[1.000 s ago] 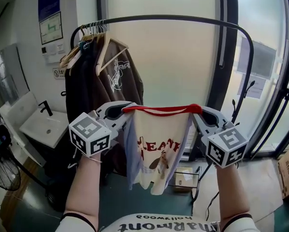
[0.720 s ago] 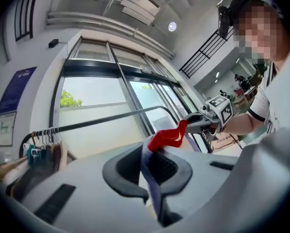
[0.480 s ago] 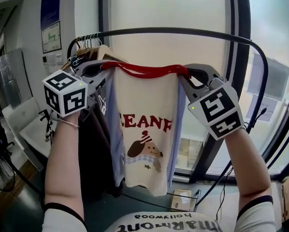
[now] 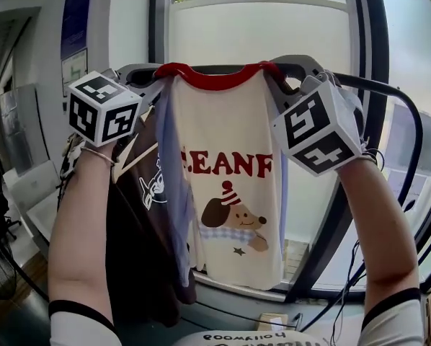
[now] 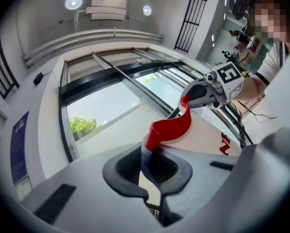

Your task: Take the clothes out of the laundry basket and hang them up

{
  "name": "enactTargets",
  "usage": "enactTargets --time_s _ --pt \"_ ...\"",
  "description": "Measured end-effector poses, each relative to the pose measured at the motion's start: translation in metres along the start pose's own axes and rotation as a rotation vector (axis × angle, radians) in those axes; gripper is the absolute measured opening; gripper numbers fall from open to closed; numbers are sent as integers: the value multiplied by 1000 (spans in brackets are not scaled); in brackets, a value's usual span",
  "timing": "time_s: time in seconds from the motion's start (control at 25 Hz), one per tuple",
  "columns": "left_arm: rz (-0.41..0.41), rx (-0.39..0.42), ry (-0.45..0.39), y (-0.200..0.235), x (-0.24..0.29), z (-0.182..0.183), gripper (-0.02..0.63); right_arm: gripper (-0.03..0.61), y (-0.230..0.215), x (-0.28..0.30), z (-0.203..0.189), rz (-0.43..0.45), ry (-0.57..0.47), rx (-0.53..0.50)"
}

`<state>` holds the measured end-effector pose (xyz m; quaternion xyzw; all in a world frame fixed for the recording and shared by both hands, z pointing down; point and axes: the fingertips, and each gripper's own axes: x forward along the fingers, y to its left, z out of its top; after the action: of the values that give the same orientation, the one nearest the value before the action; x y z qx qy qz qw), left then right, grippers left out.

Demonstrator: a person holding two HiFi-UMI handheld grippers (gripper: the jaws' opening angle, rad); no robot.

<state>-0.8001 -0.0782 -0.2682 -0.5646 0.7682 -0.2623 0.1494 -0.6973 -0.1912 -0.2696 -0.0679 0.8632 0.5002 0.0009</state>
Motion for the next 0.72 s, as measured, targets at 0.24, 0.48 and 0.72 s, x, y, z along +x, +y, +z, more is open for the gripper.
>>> enactTargets --time_s 0.24,0.48,0.72 --pt "224 311 -81 -48 -83 66 15 34 -10 -76 52 -242 -172 -146" --pt "222 270 94 -23 -45 30 15 34 -12 -30 10 -251 -18 -149" --pt "289 277 119 4 -14 -6 15 34 -3 9 -31 -274 131 -219"
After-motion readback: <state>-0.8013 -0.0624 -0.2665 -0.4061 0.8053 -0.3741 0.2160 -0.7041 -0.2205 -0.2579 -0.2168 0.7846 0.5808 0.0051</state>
